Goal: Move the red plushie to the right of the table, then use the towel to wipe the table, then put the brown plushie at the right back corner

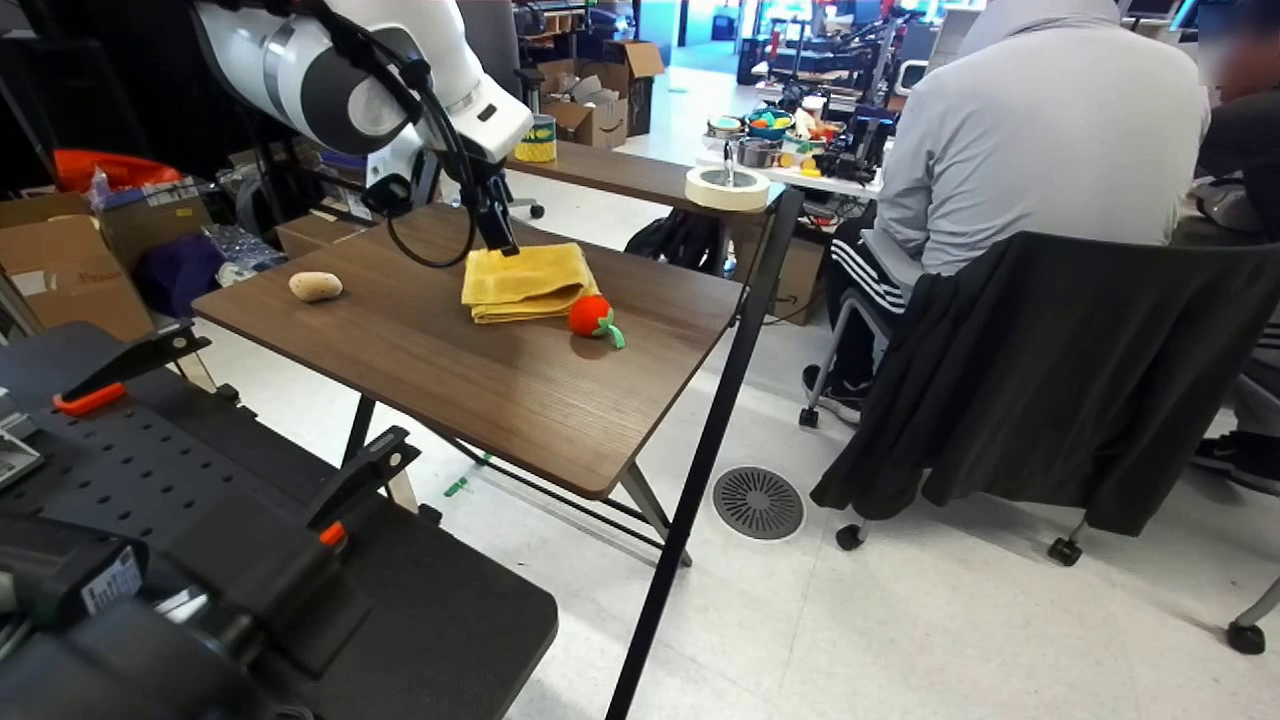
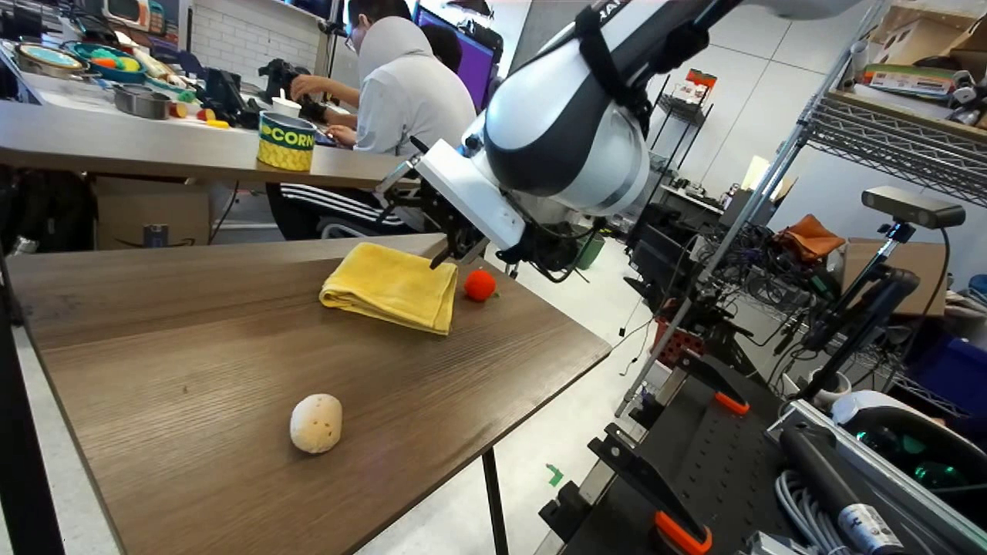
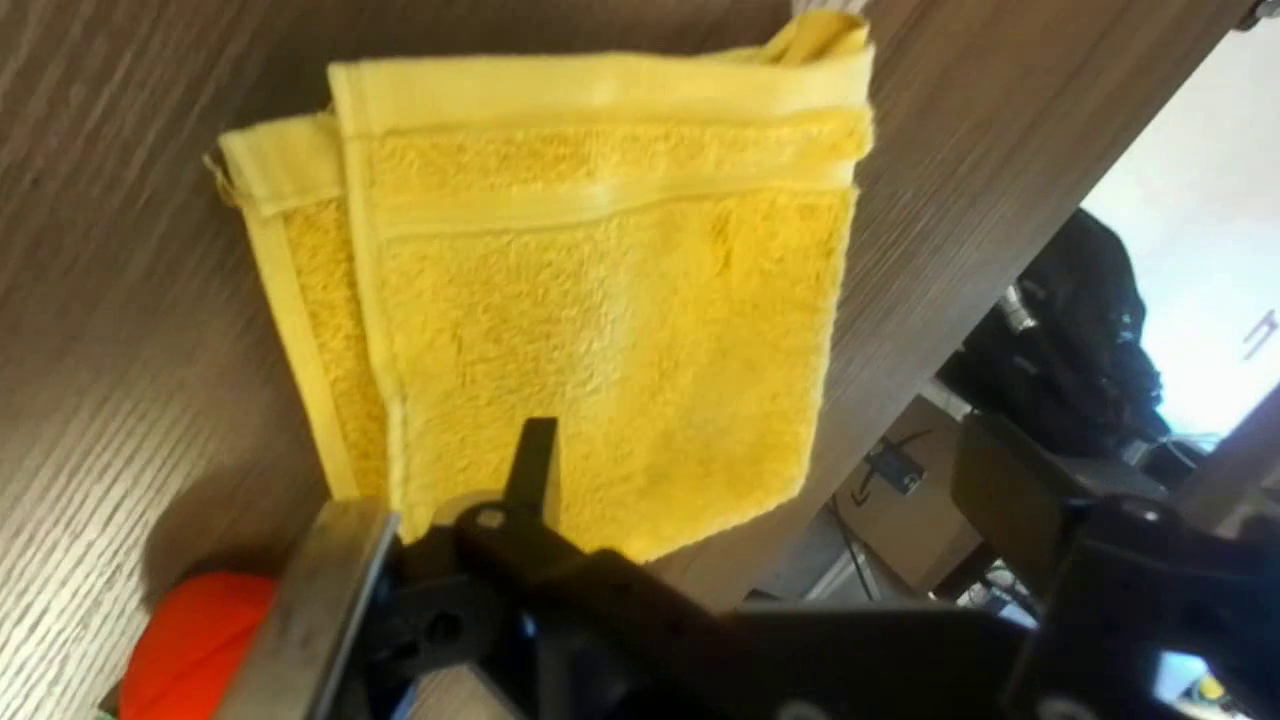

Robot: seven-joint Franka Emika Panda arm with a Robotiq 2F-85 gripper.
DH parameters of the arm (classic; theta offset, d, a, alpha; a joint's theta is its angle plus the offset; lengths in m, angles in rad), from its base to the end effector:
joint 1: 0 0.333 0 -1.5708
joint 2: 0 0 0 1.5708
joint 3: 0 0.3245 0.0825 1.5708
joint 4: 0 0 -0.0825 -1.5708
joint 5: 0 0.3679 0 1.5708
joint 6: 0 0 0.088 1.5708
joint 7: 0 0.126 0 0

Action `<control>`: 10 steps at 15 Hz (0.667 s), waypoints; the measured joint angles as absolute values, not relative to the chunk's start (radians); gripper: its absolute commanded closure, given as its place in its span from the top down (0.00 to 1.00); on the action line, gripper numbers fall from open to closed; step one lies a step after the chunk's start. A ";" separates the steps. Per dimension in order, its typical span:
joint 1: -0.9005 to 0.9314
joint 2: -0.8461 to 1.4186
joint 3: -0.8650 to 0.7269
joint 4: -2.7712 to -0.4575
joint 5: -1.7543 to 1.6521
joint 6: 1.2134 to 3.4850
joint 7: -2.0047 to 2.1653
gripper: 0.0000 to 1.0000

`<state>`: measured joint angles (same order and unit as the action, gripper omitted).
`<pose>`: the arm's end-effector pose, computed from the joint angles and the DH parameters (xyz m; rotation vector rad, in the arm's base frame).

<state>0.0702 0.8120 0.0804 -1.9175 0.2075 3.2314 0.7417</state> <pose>0.6472 0.0735 0.1236 -2.5488 1.1420 -0.5860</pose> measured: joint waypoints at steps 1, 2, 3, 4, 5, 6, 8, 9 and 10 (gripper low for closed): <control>0.058 0.817 0.102 -1.914 0.211 3.212 0.730 1.00; 0.048 0.828 0.117 -1.907 0.220 3.189 0.717 1.00; 0.040 0.846 0.126 -1.893 0.230 3.158 0.704 1.00; 0.034 0.871 0.129 -1.874 0.240 3.128 0.693 1.00; 0.032 0.902 0.124 -1.850 0.247 3.099 0.685 1.00; 0.031 0.936 0.118 -1.820 0.253 3.074 0.679 1.00; 0.023 0.998 0.121 -1.757 0.264 3.028 0.661 1.00; 0.020 1.009 0.123 -1.738 0.265 3.021 0.659 1.00; 0.020 1.010 0.124 -1.729 0.265 3.010 0.659 1.00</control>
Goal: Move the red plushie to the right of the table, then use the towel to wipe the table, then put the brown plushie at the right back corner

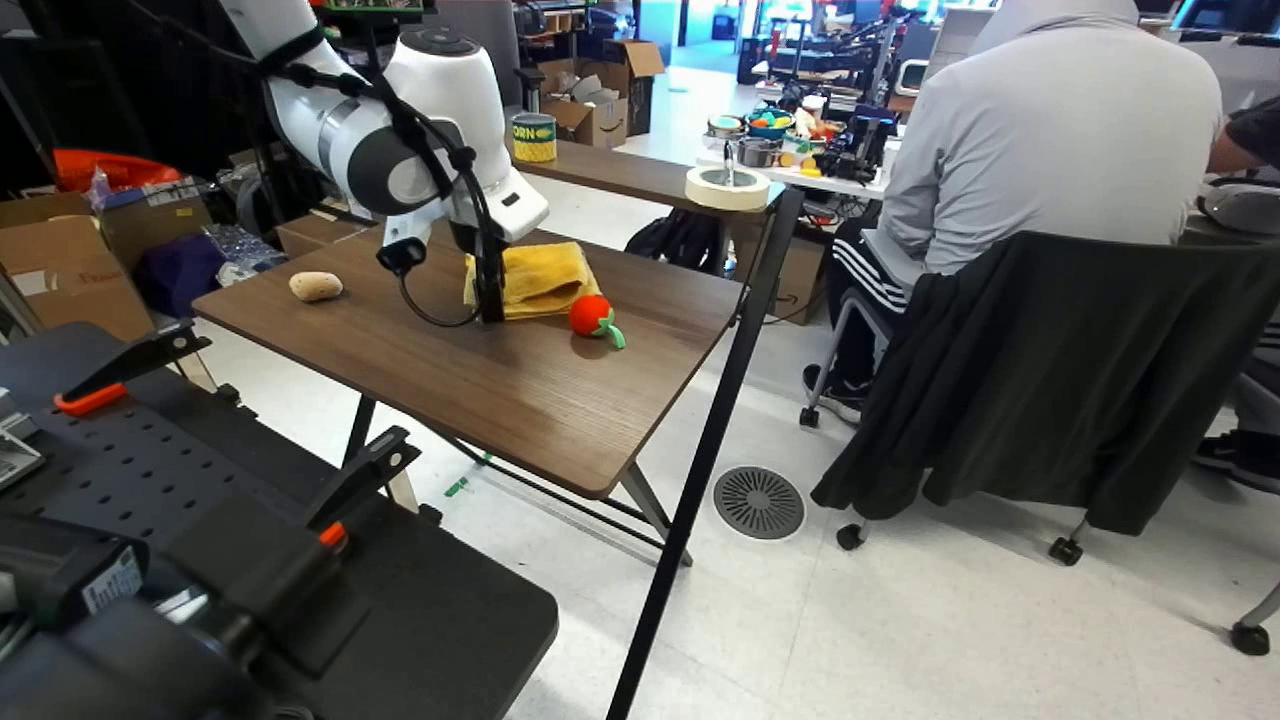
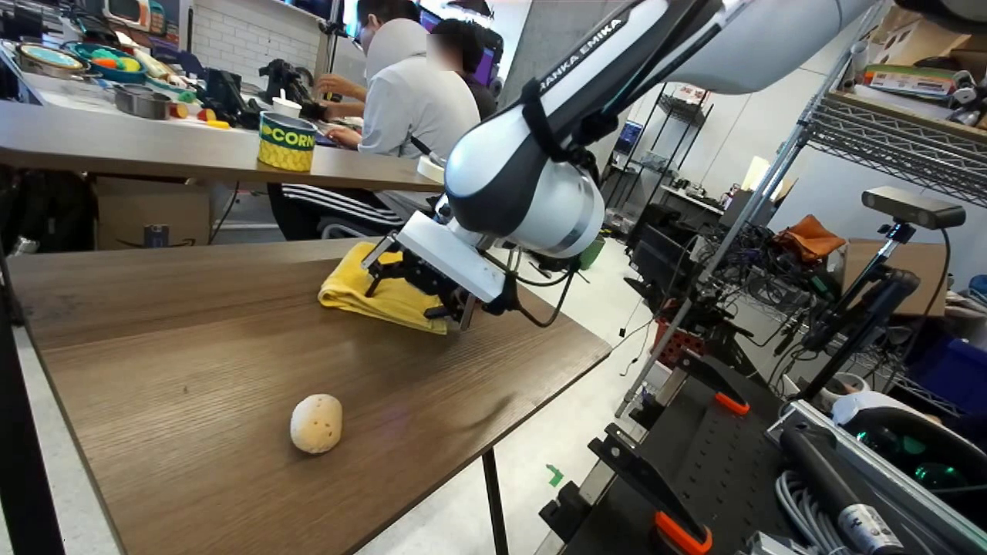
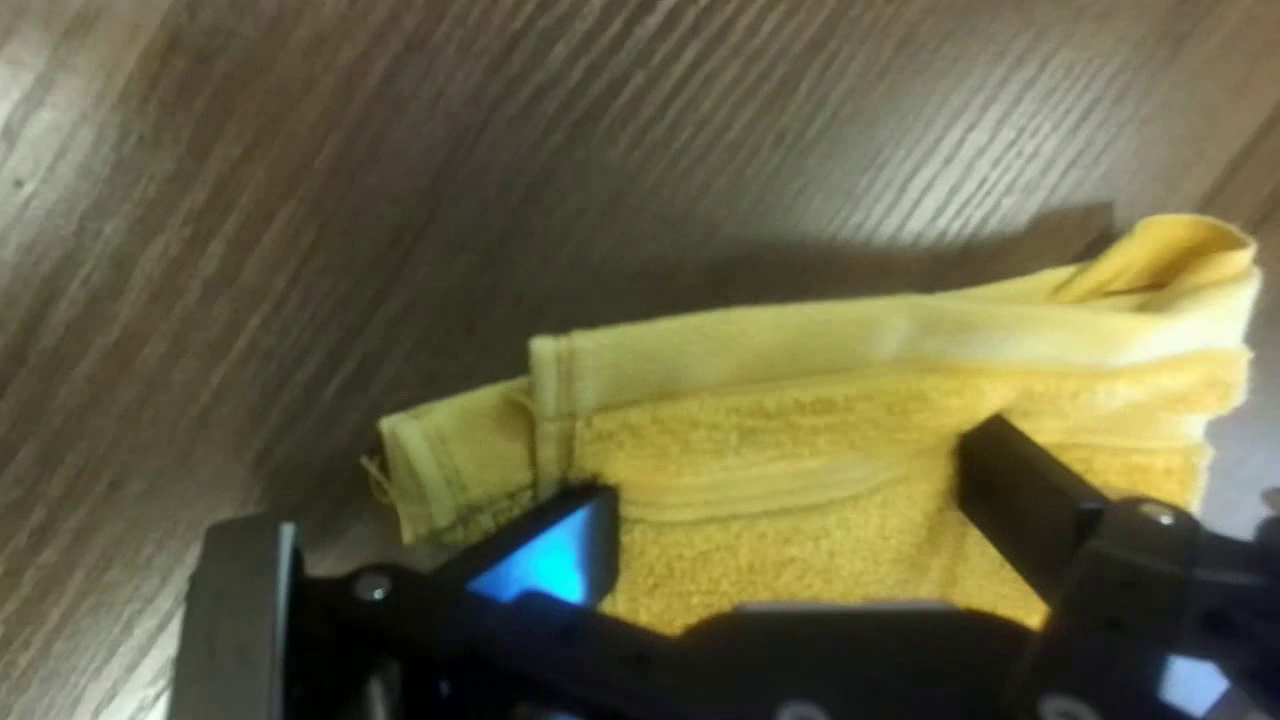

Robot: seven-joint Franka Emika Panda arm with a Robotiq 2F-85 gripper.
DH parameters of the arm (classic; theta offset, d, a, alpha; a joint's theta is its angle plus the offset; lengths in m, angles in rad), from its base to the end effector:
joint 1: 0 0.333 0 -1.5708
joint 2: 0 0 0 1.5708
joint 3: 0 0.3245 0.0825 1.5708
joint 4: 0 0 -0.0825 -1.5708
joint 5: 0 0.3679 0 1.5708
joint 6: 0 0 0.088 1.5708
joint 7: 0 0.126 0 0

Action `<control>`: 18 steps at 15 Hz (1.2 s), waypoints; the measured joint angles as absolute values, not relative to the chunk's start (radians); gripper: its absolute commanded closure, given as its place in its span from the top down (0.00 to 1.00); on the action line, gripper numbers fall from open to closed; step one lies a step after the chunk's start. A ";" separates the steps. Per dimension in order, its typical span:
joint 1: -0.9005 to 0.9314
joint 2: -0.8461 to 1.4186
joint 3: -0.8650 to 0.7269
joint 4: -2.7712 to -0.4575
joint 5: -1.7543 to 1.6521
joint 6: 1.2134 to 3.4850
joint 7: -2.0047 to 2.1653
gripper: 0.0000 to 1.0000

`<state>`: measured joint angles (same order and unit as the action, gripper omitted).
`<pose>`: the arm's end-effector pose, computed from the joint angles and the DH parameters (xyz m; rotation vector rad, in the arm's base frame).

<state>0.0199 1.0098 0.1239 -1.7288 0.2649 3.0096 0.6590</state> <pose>0.6526 0.0693 0.0329 -2.6214 1.1794 -0.2573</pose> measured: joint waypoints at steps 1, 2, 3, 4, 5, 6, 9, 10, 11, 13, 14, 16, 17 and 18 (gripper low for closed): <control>0.020 1.010 0.124 -1.724 0.265 3.003 0.659 1.00; 0.021 1.010 0.122 -1.724 0.268 3.003 0.659 1.00; 0.022 1.007 0.124 -1.724 0.270 2.979 0.655 1.00; 0.020 0.999 0.130 -1.725 0.273 2.936 0.643 1.00; 0.018 0.990 0.143 -1.730 0.280 2.894 0.625 1.00; 0.017 0.984 0.160 -1.737 0.289 2.860 0.606 1.00; 0.028 0.974 0.199 -1.751 0.319 2.753 0.575 1.00; 0.040 0.973 0.198 -1.746 0.320 2.707 0.575 1.00; 0.058 0.973 0.190 -1.739 0.320 2.664 0.581 1.00; 0.087 0.973 0.172 -1.728 0.320 2.626 0.590 1.00; 0.093 0.973 0.168 -1.727 0.320 2.621 0.592 1.00; 0.093 0.973 0.167 -1.726 0.320 2.618 0.592 1.00; 0.094 0.971 0.167 -1.724 0.320 2.618 0.592 1.00; 0.100 0.968 0.158 -1.724 0.320 2.621 0.592 1.00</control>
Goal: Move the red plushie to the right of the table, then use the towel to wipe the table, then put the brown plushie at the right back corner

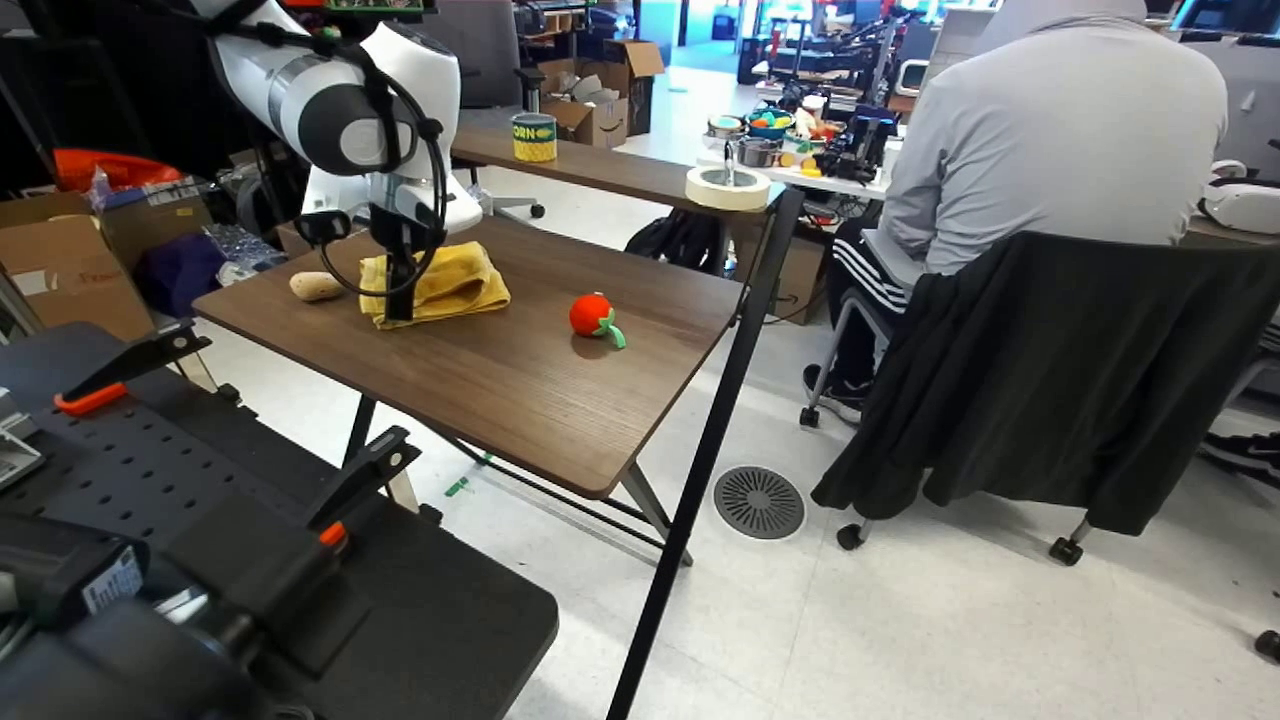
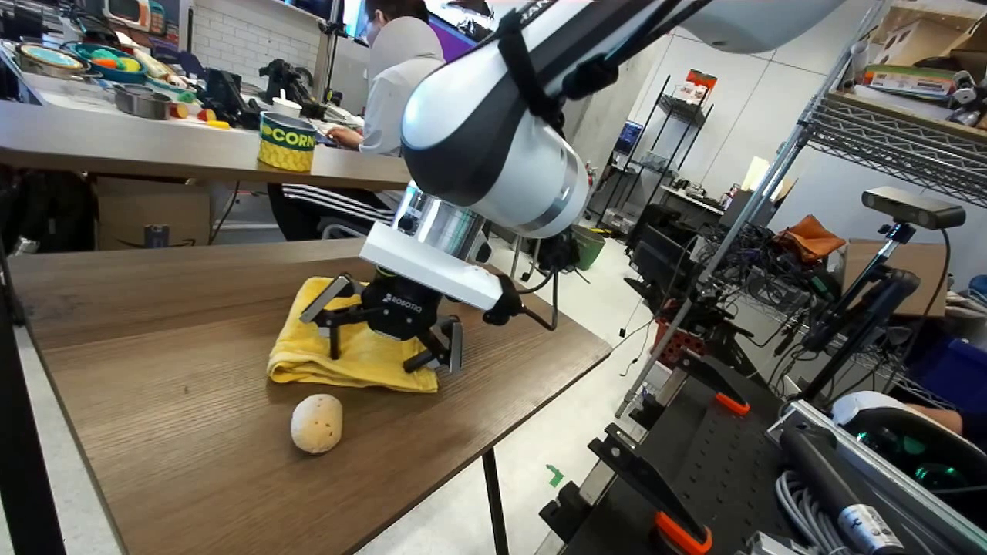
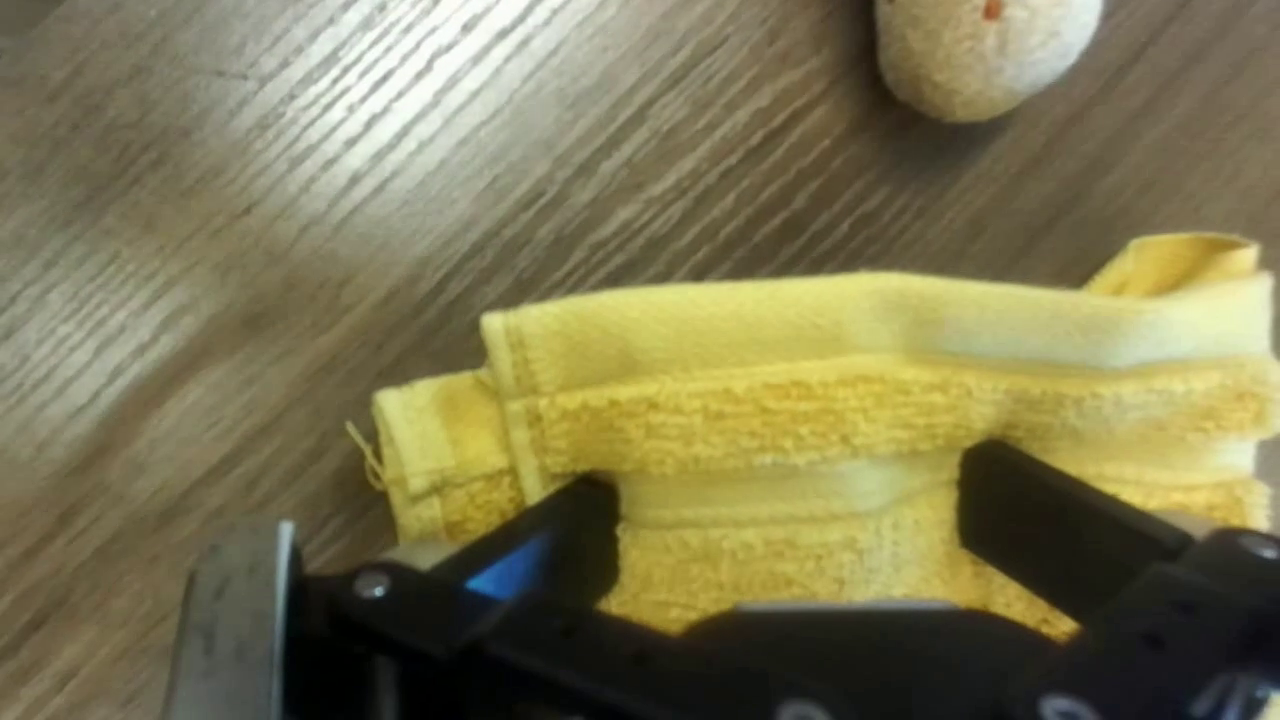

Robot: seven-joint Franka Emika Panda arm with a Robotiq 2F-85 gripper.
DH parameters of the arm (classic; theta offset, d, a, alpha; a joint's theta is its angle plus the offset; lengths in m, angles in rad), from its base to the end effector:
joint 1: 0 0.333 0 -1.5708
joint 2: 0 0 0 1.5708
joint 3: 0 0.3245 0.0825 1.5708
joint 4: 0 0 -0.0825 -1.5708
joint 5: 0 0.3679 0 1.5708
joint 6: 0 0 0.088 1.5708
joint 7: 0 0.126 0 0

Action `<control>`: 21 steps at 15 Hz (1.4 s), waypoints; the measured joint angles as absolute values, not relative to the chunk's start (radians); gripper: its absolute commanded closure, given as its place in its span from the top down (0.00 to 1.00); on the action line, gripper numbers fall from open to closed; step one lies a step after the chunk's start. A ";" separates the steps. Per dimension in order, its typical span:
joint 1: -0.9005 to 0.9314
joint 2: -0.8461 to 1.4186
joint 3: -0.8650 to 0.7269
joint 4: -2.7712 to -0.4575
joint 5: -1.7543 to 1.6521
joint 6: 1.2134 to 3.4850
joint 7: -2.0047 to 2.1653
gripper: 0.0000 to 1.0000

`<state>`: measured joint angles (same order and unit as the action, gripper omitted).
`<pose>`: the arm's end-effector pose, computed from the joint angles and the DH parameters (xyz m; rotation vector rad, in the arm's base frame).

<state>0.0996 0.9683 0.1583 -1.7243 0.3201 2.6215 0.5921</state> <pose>0.6101 0.1536 0.0268 -2.7362 0.9725 0.2671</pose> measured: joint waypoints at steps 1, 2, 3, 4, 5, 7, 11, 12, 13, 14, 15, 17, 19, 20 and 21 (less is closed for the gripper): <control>0.111 0.966 0.142 -1.724 0.320 2.630 0.592 1.00; 0.122 0.965 0.127 -1.724 0.320 2.634 0.592 1.00; 0.133 0.965 0.114 -1.722 0.320 2.637 0.592 1.00; 0.147 0.965 0.101 -1.720 0.318 2.637 0.592 1.00; 0.163 0.966 0.088 -1.716 0.316 2.637 0.592 1.00; 0.199 0.974 0.061 -1.696 0.310 2.637 0.594 1.00; 0.233 0.996 0.052 -1.653 0.308 2.637 0.595 1.00; 0.233 0.995 0.052 -1.653 0.309 2.637 0.595 1.00; 0.235 0.994 0.047 -1.652 0.308 2.641 0.595 1.00; 0.239 0.994 0.035 -1.649 0.308 2.644 0.601 1.00; 0.243 0.994 0.017 -1.644 0.308 2.644 0.613 1.00; 0.243 1.000 -0.029 -1.632 0.308 2.643 0.653 1.00; 0.239 1.016 -0.080 -1.613 0.306 2.643 0.700 1.00; 0.237 1.026 -0.101 -1.601 0.305 2.642 0.721 1.00; 0.234 1.035 -0.117 -1.589 0.303 2.640 0.741 1.00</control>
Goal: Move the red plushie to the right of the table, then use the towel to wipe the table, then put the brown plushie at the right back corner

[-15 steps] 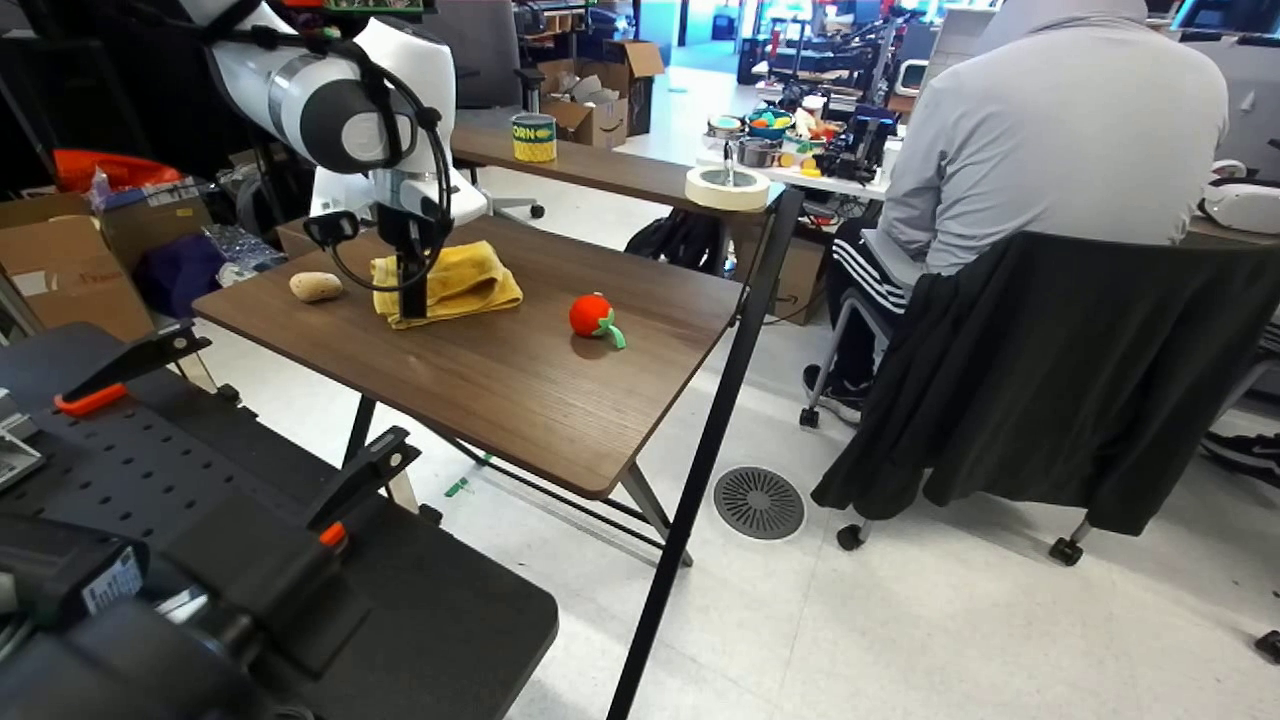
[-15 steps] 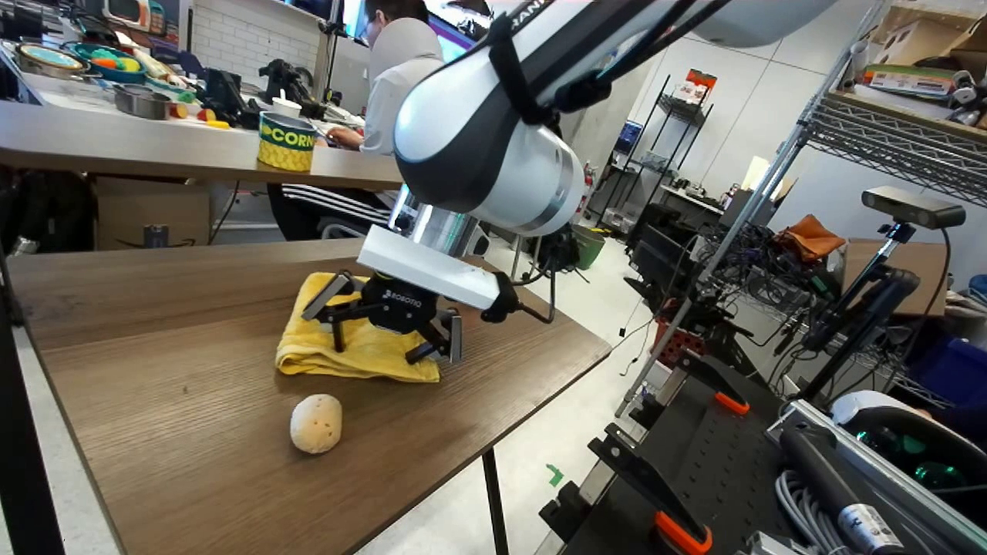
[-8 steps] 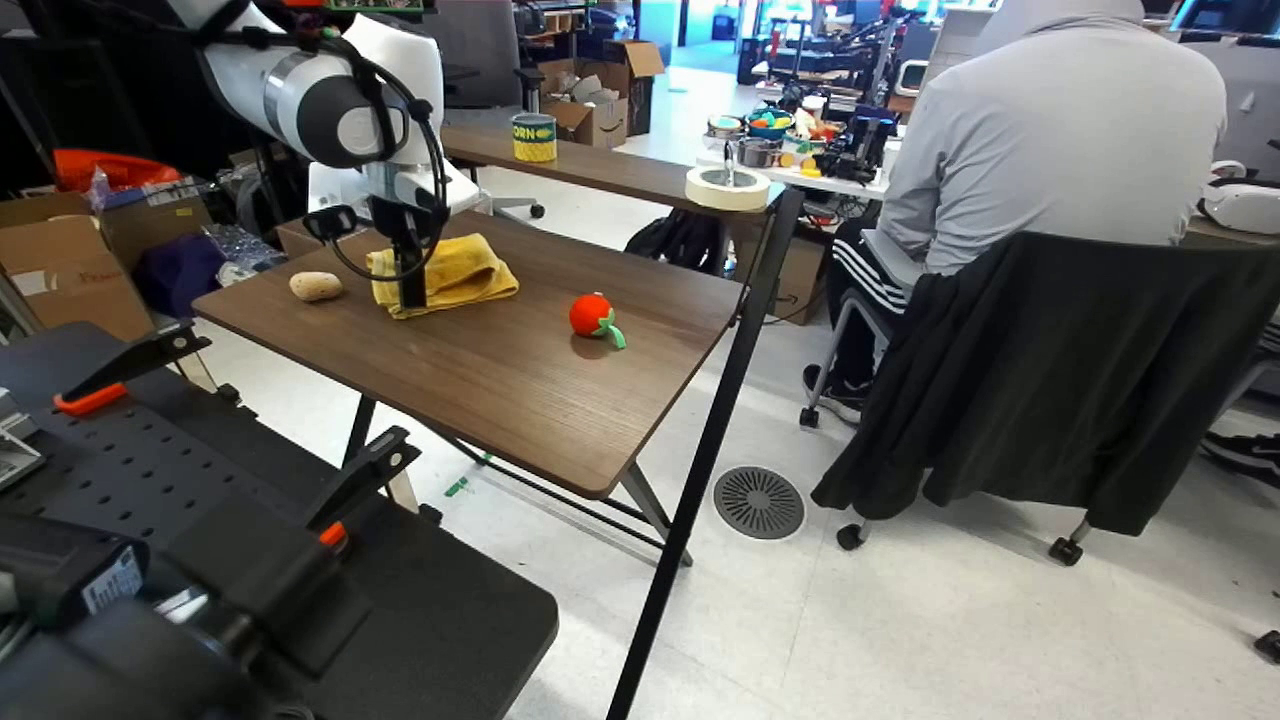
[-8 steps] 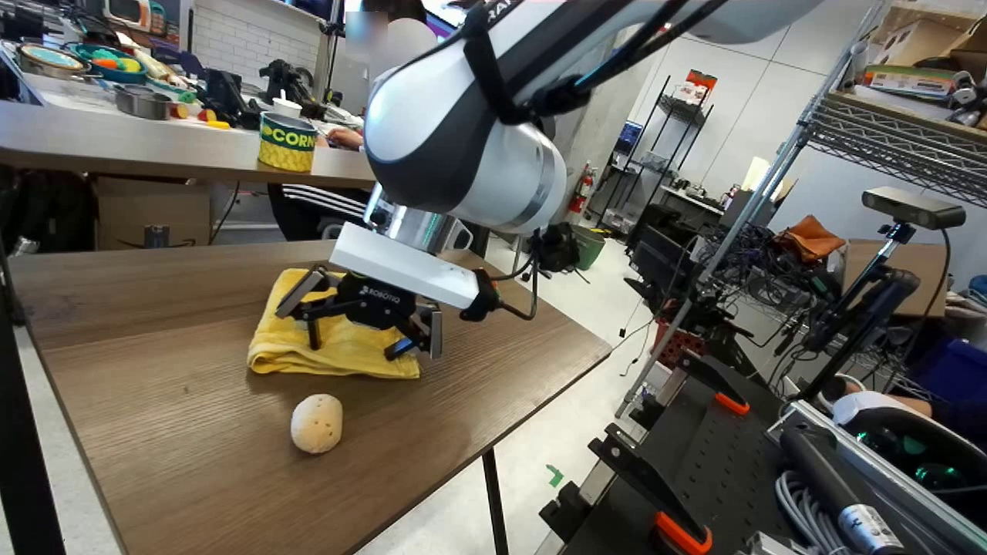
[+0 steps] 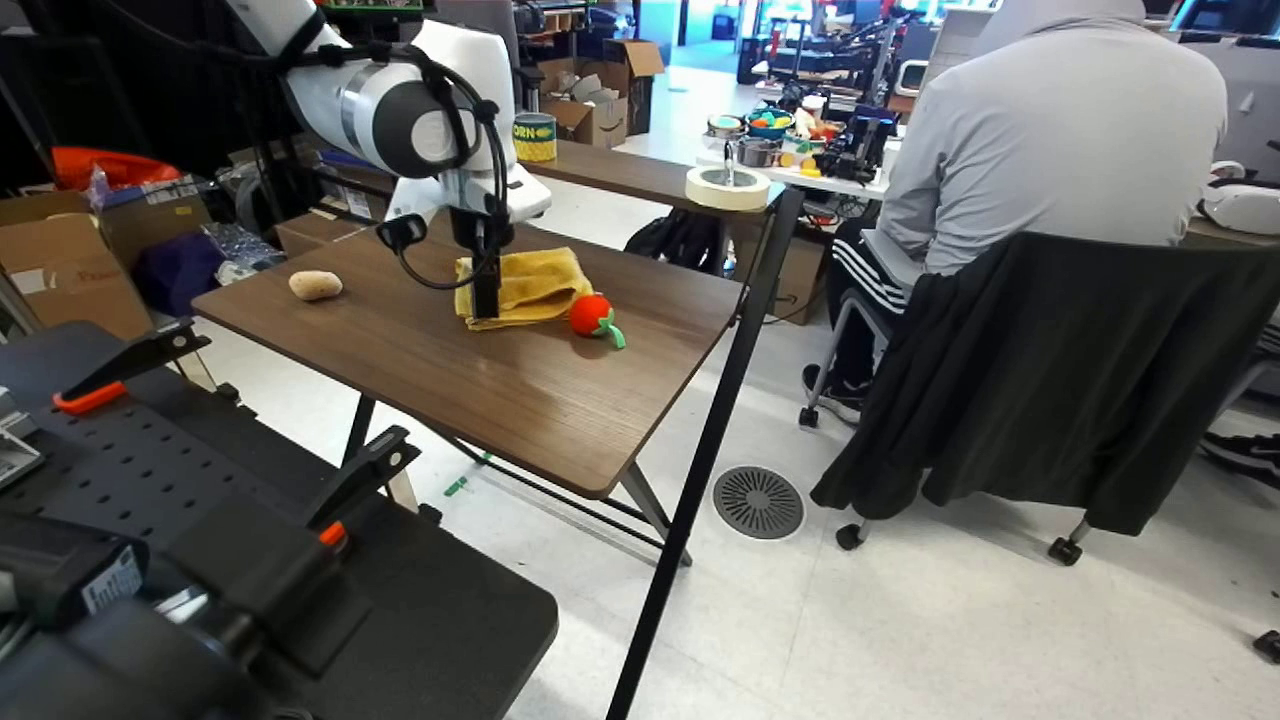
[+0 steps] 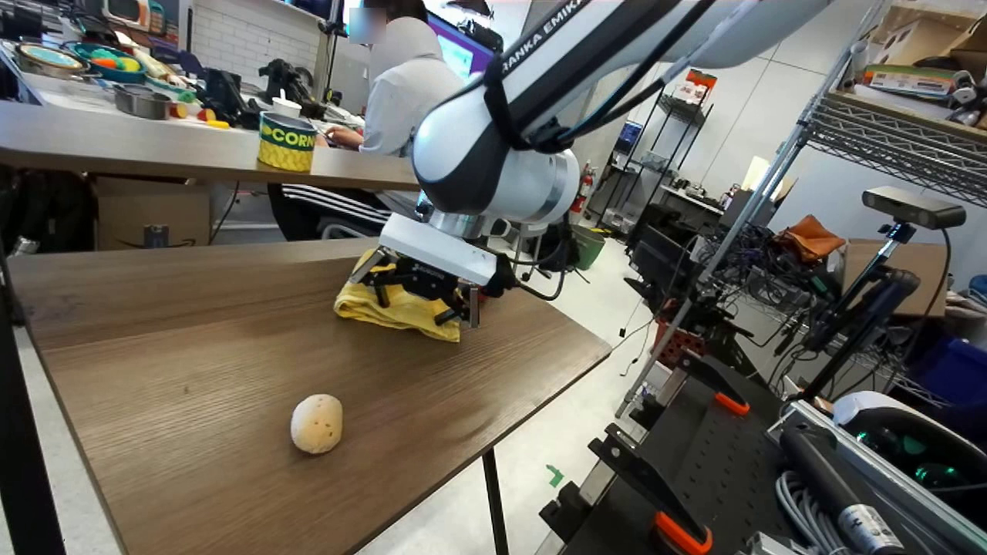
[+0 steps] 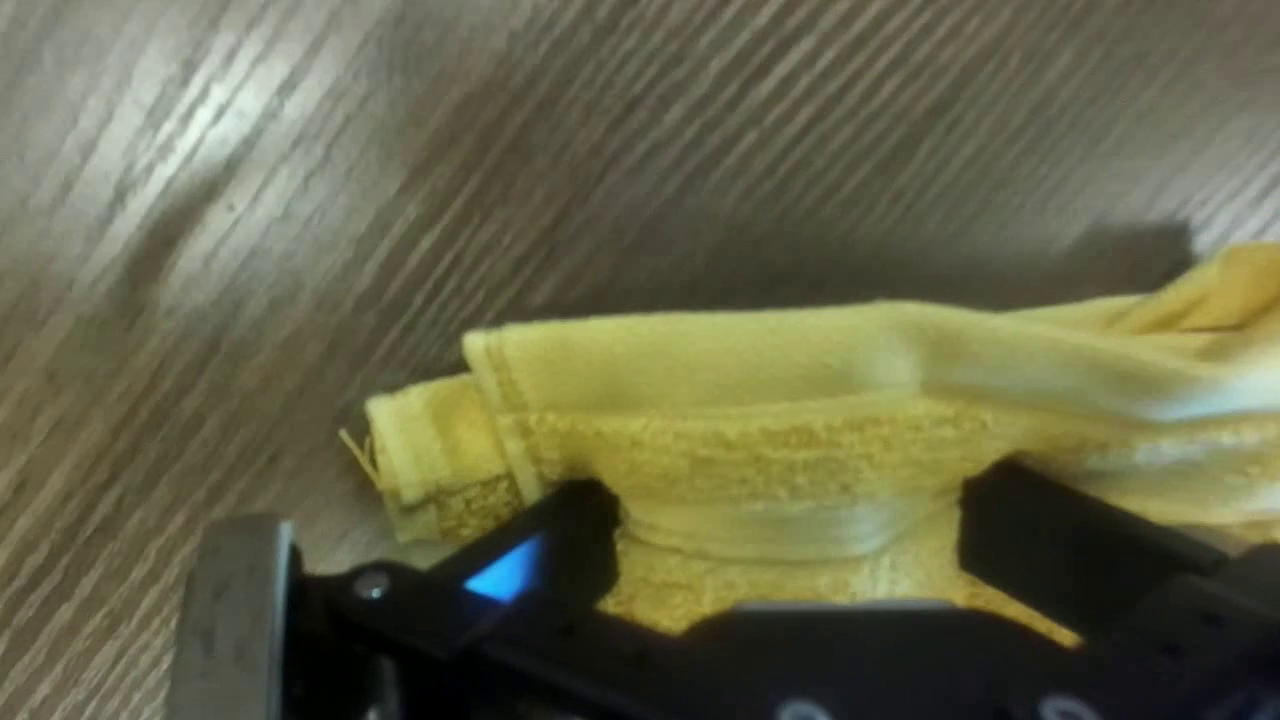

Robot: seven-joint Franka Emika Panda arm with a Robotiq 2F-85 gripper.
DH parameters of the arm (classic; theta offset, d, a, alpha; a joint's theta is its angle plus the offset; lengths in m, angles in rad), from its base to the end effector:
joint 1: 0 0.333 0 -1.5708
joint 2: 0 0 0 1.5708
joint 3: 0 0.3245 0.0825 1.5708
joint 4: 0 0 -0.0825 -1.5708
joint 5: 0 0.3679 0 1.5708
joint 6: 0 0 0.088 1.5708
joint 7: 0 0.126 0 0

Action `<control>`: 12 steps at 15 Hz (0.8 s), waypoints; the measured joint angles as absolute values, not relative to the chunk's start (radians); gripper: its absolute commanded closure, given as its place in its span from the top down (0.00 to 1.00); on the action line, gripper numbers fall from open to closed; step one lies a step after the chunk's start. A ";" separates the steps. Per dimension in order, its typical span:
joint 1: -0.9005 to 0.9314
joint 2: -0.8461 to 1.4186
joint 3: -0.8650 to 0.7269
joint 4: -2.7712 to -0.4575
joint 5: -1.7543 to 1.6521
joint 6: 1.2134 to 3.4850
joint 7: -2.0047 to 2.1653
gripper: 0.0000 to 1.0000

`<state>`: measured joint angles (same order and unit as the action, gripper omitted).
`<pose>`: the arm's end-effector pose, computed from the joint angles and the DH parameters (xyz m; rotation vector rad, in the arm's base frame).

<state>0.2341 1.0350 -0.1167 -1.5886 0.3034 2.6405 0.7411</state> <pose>0.6615 0.0803 0.0281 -2.8218 1.2432 -0.0124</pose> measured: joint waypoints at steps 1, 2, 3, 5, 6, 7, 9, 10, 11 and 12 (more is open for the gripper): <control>0.232 1.043 -0.124 -1.575 0.302 2.633 0.757 1.00; 0.230 1.050 -0.125 -1.560 0.300 2.621 0.770 1.00; 0.231 1.057 -0.123 -1.543 0.298 2.603 0.779 1.00; 0.227 1.077 -0.102 -1.490 0.298 2.556 0.791 1.00; 0.218 1.092 -0.074 -1.451 0.302 2.520 0.793 1.00; 0.203 1.110 -0.039 -1.405 0.307 2.484 0.793 1.00; 0.180 1.153 0.031 -1.310 0.313 2.425 0.793 1.00; 0.177 1.179 0.058 -1.261 0.314 2.401 0.793 1.00; 0.177 1.203 0.080 -1.218 0.315 2.381 0.793 1.00; 0.182 1.213 0.086 -1.200 0.314 2.379 0.793 1.00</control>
